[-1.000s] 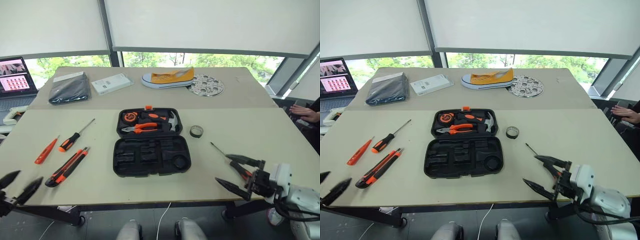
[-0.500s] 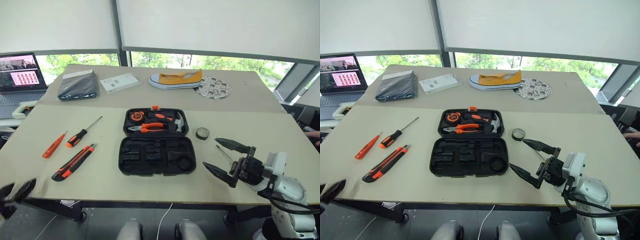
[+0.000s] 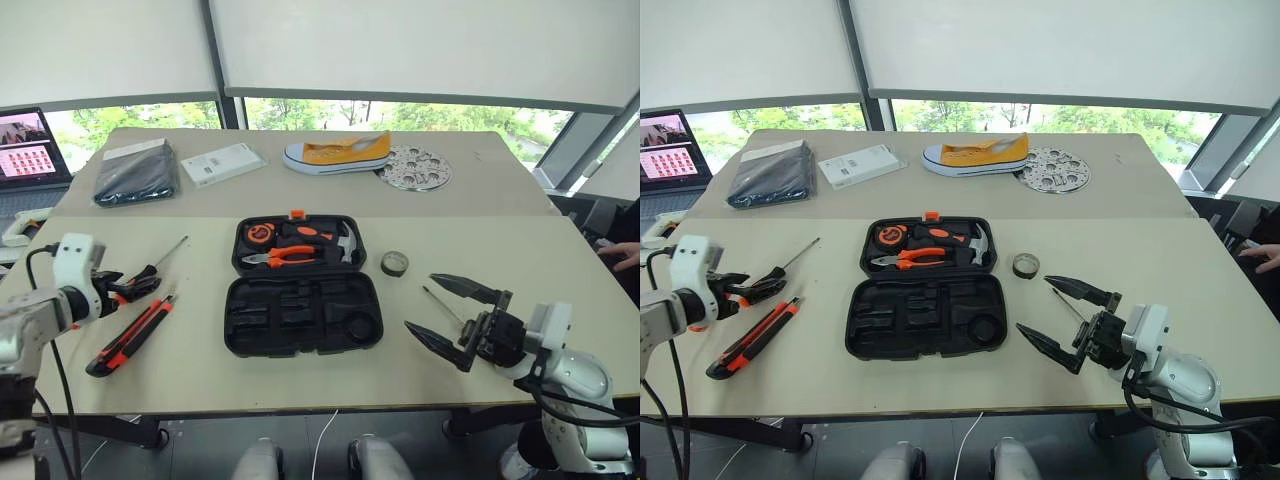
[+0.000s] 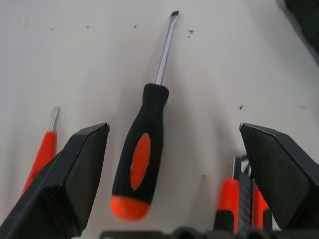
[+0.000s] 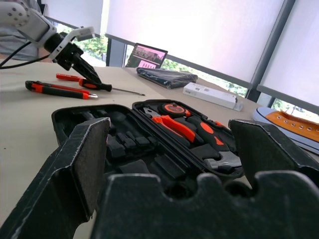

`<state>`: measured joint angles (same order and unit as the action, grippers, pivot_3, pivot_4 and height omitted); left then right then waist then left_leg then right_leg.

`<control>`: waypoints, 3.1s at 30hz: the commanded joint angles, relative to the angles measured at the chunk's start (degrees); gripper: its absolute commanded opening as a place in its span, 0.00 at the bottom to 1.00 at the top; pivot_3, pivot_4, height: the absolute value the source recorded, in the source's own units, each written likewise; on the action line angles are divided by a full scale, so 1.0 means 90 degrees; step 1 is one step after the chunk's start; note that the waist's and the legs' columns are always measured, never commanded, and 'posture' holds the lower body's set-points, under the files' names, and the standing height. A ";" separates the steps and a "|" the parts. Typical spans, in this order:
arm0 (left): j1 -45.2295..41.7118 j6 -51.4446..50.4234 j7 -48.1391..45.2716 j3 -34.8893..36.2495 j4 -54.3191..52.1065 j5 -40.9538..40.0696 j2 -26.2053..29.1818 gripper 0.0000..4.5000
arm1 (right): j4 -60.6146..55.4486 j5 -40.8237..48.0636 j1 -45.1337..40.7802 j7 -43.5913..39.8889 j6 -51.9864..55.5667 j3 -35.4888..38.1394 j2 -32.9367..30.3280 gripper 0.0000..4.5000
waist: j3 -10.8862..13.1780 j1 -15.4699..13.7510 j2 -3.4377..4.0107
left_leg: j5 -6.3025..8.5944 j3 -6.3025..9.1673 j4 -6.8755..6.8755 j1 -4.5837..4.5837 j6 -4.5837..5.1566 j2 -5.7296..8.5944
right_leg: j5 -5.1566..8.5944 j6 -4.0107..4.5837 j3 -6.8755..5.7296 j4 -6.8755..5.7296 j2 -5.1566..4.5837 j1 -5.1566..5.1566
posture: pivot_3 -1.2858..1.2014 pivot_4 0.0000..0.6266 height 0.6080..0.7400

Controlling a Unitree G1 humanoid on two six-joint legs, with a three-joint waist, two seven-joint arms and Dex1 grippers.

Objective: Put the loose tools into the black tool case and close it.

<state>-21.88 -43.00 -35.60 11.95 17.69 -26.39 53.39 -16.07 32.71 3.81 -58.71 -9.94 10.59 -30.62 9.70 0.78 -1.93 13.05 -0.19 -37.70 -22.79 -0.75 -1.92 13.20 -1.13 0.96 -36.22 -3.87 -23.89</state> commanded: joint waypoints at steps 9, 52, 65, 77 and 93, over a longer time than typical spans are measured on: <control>-0.0578 0.1562 -0.0659 0.0057 0.0909 0.0645 -0.0222 0.22 | -0.0368 -0.0009 0.0286 0.0061 -0.0149 0.0268 -0.0075 1.00 | -0.0001 -0.0019 -0.0005 | -0.0001 -0.0001 -0.0014 -0.0020 0.0000 0.0000 | -0.0002 -0.0002 0.0006 -0.0013 0.0001 -0.0023 | 0.52 0.24 1.00; -0.1893 0.5423 -0.3448 -0.2889 0.0127 0.3327 -0.1299 0.74 | -0.0471 -0.0390 -0.0353 0.0236 0.1098 0.0012 -0.1003 1.00 | 0.0000 -0.0078 -0.0006 | -0.0014 -0.0006 -0.0082 -0.0040 0.0004 -0.0009 | -0.0013 -0.0030 0.0070 -0.0053 0.0051 -0.0030 | 0.52 0.24 1.00; -0.1327 0.2924 -0.2789 -0.1749 -0.0307 0.1375 -0.2455 0.15 | -0.0588 -0.0050 -0.0330 0.0554 0.0993 0.0264 -0.0561 1.00 | 0.0000 -0.0061 -0.0006 | -0.0014 -0.0005 -0.0125 -0.0038 0.0004 -0.0008 | -0.0014 -0.0036 0.0081 -0.0083 0.0052 -0.0024 | 0.52 0.24 1.00; -0.1075 0.2837 -0.2533 -0.2526 0.0317 0.2159 -0.2614 0.01 | -0.0548 -0.0228 -0.0192 0.0651 0.0808 0.0484 -0.0406 1.00 | -0.0012 -0.0035 0.0013 | -0.0014 -0.0005 -0.0127 -0.0010 0.0004 -0.0001 | -0.0012 -0.0039 0.0103 -0.0087 0.0057 0.0001 | 0.52 0.24 1.00; 0.0654 0.4644 -0.5257 -0.0514 -0.1074 -0.0249 -0.1606 0.92 | 0.0539 -0.0755 0.2782 0.0589 -0.0482 0.2776 -0.0169 1.00 | -0.0018 0.0002 0.0027 | -0.0008 -0.0018 -0.0065 0.0057 0.0012 0.0003 | 0.0013 -0.0044 0.0138 -0.0043 0.0054 0.0064 | 0.52 0.24 1.00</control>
<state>-17.96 -2.49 -79.53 5.72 10.79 -26.12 38.02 -13.25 27.21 27.91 -53.22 -9.88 32.37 -32.45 9.54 0.80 -1.70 12.98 -0.38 -38.24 -22.25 -0.65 -1.89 13.36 -1.49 2.22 -36.62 -3.40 -23.31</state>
